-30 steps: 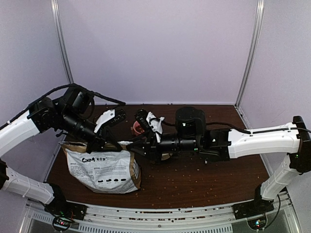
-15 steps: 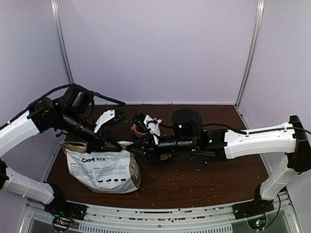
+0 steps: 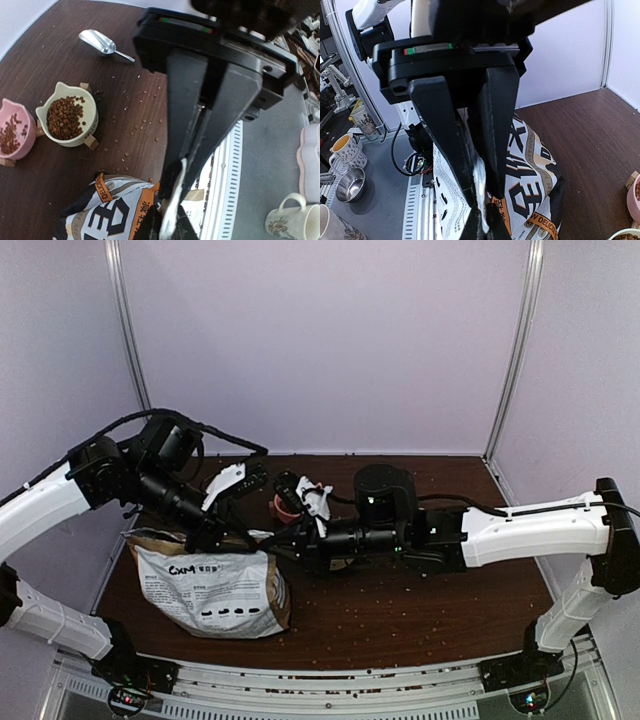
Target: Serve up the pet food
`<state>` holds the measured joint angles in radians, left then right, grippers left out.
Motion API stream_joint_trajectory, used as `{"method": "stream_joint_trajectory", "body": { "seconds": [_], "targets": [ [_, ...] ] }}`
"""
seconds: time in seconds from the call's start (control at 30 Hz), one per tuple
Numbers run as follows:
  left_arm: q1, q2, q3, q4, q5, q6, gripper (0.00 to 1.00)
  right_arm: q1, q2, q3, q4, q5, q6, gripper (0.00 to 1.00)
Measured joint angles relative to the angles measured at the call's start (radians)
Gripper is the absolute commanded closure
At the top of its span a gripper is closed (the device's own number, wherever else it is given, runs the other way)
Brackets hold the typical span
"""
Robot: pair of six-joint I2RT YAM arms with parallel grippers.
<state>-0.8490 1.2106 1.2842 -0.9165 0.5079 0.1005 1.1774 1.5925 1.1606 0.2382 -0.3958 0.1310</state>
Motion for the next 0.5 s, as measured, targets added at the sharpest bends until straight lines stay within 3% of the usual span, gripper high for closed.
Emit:
{"method": "stream_joint_trajectory", "body": {
  "seconds": [0.03,0.23,0.33,0.5],
  "targets": [
    [-0.002,0.0,0.001,-0.001,0.004,-0.004,1.0,0.0,0.0,0.0,0.0,0.0,0.0,1.0],
    [-0.004,0.002,0.003,-0.005,0.009,0.005,1.0,-0.004,0.0,0.0,-0.002,0.0,0.0,1.0],
    [-0.004,0.002,0.003,-0.005,0.007,0.006,0.88,-0.004,0.0,-0.002,0.0,0.0,0.0,1.0],
    [-0.009,0.001,0.019,-0.023,-0.029,0.023,0.83,-0.005,-0.002,-0.009,0.014,0.0,0.0,1.0]
  ]
}}
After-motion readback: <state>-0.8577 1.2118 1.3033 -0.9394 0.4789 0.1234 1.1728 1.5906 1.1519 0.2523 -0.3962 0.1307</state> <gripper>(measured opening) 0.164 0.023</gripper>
